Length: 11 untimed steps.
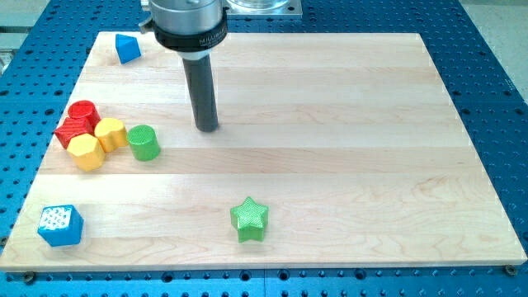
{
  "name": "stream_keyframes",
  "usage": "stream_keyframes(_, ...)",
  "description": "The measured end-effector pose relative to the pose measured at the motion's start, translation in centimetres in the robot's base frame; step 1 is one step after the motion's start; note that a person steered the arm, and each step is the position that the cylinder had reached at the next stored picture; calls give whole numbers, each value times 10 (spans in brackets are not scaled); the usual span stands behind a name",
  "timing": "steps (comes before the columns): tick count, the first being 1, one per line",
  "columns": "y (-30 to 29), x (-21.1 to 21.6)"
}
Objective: Move green circle on right side of hexagon
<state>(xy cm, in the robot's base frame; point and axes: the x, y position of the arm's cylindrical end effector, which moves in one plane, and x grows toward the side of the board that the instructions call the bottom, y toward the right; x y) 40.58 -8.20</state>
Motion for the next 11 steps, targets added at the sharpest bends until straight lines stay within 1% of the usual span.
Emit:
stream_keyframes(2, -1, -23)
stream_keyframes(4, -26, -25)
stream_keyframes(5, -37, 12)
stream_keyframes(6, -50, 40)
stream_keyframes(7, -52, 94)
stream_keyframes(8, -34, 57)
stream_keyframes(9, -73, 44)
stream_keyframes(10, -80, 75)
stream_keyframes(11, -84, 85)
